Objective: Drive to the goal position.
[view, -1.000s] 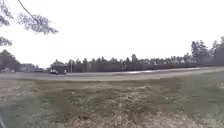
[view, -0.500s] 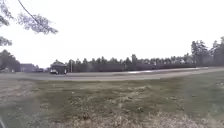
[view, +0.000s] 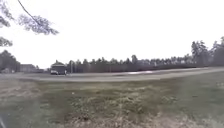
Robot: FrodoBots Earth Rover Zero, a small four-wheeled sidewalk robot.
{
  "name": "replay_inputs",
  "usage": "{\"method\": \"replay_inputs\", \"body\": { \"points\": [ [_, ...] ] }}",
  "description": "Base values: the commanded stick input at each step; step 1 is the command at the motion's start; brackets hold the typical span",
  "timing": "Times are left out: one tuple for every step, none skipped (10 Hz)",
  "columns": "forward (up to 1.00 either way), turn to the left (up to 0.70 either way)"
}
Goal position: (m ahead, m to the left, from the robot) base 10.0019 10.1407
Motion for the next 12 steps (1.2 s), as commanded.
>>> {"method": "replay_inputs", "body": {
  "points": [
    [0.70, 0.00],
    [0.70, 0.00],
    [0.70, 0.00],
    [0.70, 0.00],
    [0.70, 0.00],
    [0.70, 0.00],
    [0.70, 0.00],
    [0.70, 0.00],
    [0.70, 0.00],
    [0.70, 0.00],
    [0.70, 0.00],
    [0.70, 0.00]
  ]
}}
